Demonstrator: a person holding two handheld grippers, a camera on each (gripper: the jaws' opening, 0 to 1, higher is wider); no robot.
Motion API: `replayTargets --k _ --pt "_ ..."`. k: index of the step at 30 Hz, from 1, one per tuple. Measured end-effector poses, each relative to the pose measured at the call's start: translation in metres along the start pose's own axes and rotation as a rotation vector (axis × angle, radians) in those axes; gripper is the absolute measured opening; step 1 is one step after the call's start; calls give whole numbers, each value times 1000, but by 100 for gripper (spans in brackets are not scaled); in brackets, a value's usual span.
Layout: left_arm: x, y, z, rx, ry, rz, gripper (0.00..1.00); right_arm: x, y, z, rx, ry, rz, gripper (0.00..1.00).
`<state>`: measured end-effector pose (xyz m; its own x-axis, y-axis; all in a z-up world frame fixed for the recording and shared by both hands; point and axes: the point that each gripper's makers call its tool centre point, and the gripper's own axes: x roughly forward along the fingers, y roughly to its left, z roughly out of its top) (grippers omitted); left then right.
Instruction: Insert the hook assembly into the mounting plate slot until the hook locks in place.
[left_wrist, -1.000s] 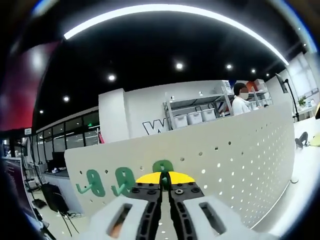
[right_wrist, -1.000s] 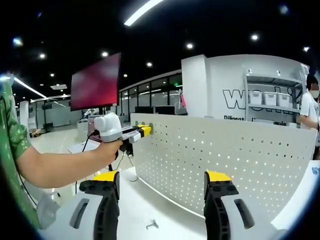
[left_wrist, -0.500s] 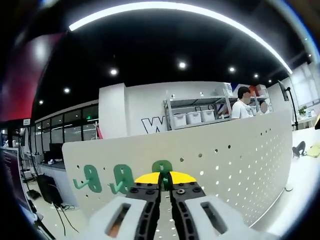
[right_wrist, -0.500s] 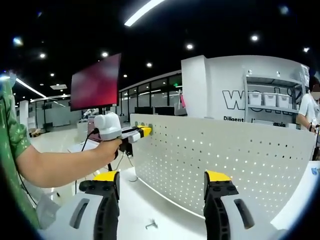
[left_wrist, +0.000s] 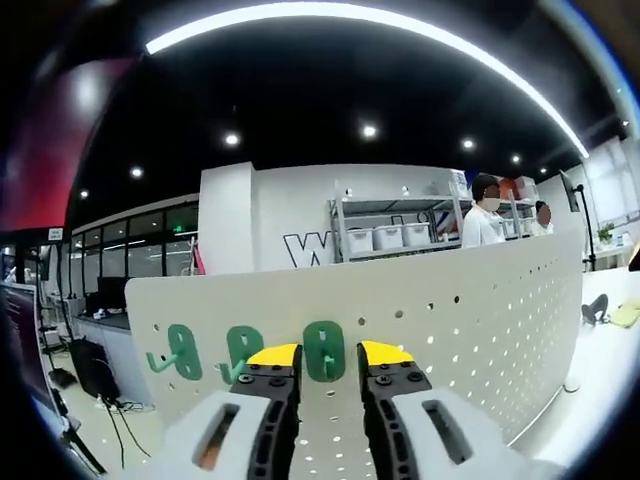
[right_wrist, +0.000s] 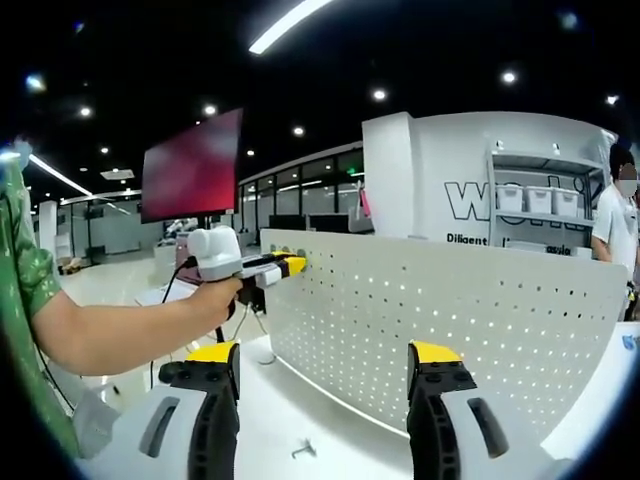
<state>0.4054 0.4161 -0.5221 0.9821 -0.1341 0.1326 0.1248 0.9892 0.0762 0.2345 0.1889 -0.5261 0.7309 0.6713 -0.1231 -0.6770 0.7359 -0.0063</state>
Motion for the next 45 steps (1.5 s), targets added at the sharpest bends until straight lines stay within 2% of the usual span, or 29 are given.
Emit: replayTargets --k 5,16,23,31,45 --pt "-2 -2 3 -13 -5 -8 29 0 0 1 -1 -3 0 69" --pt "-11 -6 6 -22 -4 -22 34 -2 4 4 -6 -10 7 69" --pt "-24 -16 6 -25 7 -47 35 -5 6 8 -12 -18 9 69" --pt "-38 -19 5 -32 18 -60 39 -9 11 10 -18 -21 16 69" --pt "-67 -28 -3 -54 39 -91 39 -16 18 10 -21 -22 17 69"
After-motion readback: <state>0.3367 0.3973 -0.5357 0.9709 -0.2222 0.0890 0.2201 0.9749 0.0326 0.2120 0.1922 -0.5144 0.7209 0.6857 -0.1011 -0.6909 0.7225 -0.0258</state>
